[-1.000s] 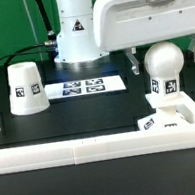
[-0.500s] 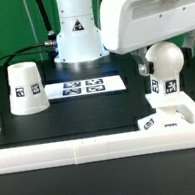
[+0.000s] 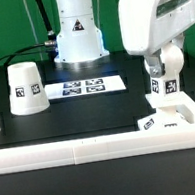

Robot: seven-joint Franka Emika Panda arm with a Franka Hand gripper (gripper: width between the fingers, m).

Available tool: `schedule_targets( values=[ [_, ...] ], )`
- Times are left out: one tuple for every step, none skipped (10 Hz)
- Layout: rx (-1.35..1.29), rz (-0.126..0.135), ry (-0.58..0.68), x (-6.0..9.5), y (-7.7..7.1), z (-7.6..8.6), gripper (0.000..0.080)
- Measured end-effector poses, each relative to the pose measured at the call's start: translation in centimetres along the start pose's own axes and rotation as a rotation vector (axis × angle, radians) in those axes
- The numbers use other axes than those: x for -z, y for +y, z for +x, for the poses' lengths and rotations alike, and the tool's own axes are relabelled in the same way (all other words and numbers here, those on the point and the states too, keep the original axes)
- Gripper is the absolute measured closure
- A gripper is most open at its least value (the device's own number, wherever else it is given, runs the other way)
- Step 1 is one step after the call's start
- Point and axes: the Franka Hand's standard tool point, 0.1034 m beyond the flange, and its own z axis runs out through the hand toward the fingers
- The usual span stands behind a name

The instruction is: Assemble lamp

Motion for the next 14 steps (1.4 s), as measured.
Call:
schedule_targets(
  values=[
    [0.112,-0.006,-0.007,-0.03,0.07,-0.08,0.0101],
    [0.180,-0.009,-0.011,-0.03,0.20,-0.21,0.0101],
    [0.229,-0.012,-0.015,-0.03,0.37,-0.37,0.0101],
    [0.230,-0.012,-0.015,-0.02,0.48,-0.50,0.0101],
    [0.227,-0.012,-0.015,-0.03,0.48,-0.49,0.0192],
    [0.226,-0.012,-0.015,-0.03,0.48,-0.50,0.0192],
    [0.214,-0.012,-0.014,-0.03,0.48,-0.50,0.0223],
    [0.188,-0.012,-0.015,-0.04,0.50,-0.53,0.0223],
    [0.164,-0.009,-0.013,-0.04,0.58,-0.65,0.0223],
    [0.050,-0.009,-0.011,-0.03,0.58,-0.63,0.0223],
    [-0.055,-0.010,-0.010,-0.04,0.56,-0.61,0.0223],
    [-0.144,-0.011,-0.009,-0.04,0.55,-0.59,0.0223],
    [-0.257,-0.013,-0.007,-0.04,0.53,-0.55,0.0222],
    [-0.359,-0.013,-0.007,-0.03,0.55,-0.56,0.0222]
  ],
)
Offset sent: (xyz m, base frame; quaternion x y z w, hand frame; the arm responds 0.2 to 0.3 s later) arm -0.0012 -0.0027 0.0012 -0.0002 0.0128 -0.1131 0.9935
